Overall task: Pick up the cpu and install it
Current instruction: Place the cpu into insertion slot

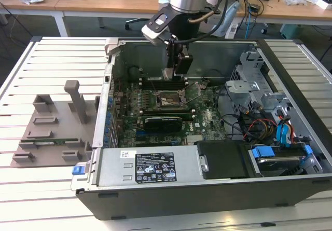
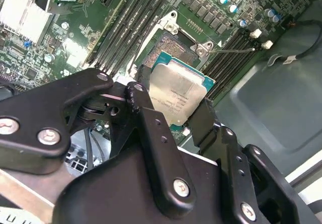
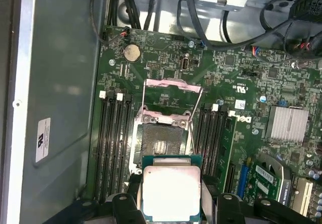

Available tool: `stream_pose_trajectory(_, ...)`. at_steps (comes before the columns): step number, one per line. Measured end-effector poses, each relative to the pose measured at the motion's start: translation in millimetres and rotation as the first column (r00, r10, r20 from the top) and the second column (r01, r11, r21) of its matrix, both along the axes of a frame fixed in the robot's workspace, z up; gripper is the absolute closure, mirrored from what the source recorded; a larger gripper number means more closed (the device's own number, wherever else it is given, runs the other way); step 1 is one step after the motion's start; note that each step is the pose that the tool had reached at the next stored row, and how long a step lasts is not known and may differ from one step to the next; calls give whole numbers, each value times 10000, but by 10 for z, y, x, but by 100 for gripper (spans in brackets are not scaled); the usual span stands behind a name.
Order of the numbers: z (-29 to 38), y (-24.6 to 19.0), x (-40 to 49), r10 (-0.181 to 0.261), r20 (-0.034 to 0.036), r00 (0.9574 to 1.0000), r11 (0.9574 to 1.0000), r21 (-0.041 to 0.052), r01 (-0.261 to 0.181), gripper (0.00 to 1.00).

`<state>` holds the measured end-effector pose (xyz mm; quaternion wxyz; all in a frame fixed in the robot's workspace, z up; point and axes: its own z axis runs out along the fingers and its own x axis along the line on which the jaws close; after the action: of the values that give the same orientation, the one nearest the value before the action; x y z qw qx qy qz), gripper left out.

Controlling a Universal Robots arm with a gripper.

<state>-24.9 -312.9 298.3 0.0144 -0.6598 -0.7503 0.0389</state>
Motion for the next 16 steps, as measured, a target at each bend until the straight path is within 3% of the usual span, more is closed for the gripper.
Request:
stream_pose_trajectory(1, 0, 0, 0, -1, 8, 10000, 10000, 1, 1, 45)
stream_pose_trajectory(5, -3, 0, 0, 0, 513, 9987, 10000, 0, 0, 45)
stream_pose_trajectory(6, -4, 0, 0, 0, 577, 9983, 10000, 2, 0, 45)
stream_pose_trajectory(12, -5, 0, 0, -9, 600, 9982, 10000, -1, 9, 45)
stream_pose_trajectory(16, -13, 0, -1, -587, 614, 9964, 9983, -1, 588, 45)
